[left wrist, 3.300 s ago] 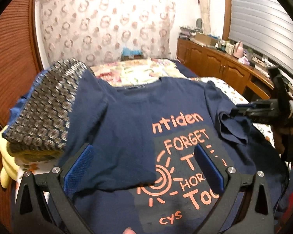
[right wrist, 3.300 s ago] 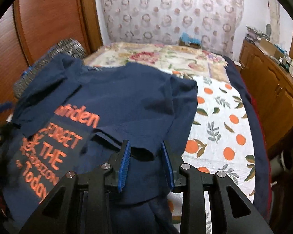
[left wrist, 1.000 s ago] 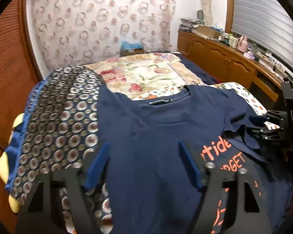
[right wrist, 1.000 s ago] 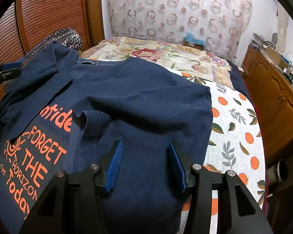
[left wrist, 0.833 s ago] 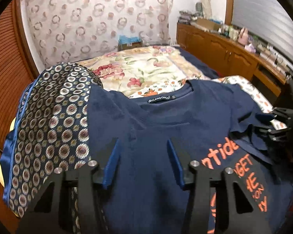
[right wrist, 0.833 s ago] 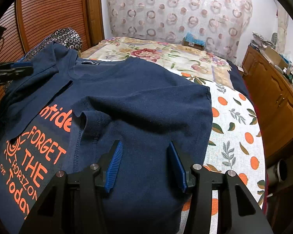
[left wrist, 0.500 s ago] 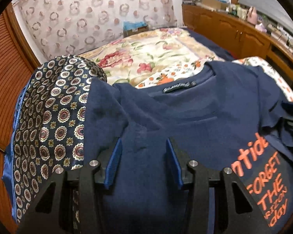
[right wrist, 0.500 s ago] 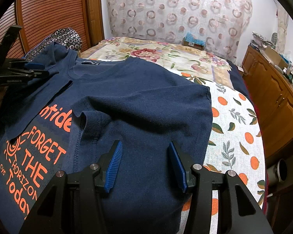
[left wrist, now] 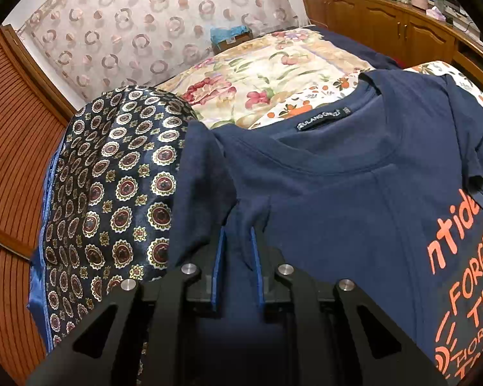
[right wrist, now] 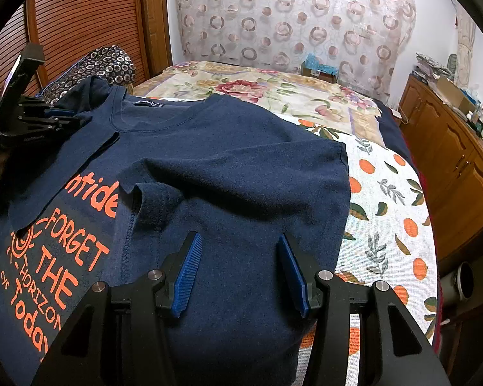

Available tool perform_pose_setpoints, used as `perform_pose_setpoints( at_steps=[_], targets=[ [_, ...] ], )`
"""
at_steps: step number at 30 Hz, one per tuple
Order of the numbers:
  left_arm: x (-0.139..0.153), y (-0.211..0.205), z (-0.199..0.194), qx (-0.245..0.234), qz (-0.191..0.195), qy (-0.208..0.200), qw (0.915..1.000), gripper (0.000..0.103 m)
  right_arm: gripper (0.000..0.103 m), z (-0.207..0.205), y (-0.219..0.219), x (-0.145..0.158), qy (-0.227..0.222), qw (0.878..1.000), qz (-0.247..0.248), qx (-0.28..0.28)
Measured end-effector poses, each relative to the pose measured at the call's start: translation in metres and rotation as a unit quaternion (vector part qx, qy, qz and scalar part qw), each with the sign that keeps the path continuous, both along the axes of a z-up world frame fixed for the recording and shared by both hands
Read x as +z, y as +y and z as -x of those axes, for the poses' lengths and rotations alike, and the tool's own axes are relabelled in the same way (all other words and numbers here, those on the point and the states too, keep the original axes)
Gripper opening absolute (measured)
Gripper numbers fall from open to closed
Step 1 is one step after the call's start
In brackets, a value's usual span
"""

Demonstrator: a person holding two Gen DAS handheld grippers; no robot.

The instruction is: Fold small clothes

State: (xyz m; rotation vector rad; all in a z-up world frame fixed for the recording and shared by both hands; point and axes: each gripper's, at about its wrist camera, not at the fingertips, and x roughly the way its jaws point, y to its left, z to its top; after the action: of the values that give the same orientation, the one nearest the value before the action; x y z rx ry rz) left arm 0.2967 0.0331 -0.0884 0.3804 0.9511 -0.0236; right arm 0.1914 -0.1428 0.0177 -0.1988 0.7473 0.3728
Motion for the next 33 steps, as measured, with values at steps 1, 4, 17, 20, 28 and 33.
perform_pose_setpoints(
  at_steps=[1,4,17,20,28,33],
  targets=[
    [0.001,0.001,0.002,-0.002,0.003,-0.002,1.0000,0.013,0.052,0.000,0.000,0.000,0.000,1.000,0.000,0.000],
    [0.015,0.012,0.013,0.004,0.031,-0.029,0.9991,0.005,0.052,0.000,0.000,0.000,0.000,1.000,0.000,0.000],
    [0.098,0.064,0.053,0.045,0.109,-0.141,0.9829,0.004,0.053,0.000,-0.001,0.001,0.002,1.000,-0.006,-0.002],
    [0.095,0.070,0.051,0.050,0.113,-0.140,0.9825,0.004,0.053,0.000,-0.007,0.002,0.006,1.000,-0.022,-0.004],
    [0.079,0.076,0.044,0.061,0.125,-0.127,0.9820,0.004,0.058,-0.011,-0.045,0.026,-0.012,0.999,-0.043,-0.032],
    [0.074,0.076,0.042,0.062,0.130,-0.126,0.9816,0.004,0.060,-0.038,-0.055,0.019,0.000,0.999,-0.009,-0.047]
  ],
)
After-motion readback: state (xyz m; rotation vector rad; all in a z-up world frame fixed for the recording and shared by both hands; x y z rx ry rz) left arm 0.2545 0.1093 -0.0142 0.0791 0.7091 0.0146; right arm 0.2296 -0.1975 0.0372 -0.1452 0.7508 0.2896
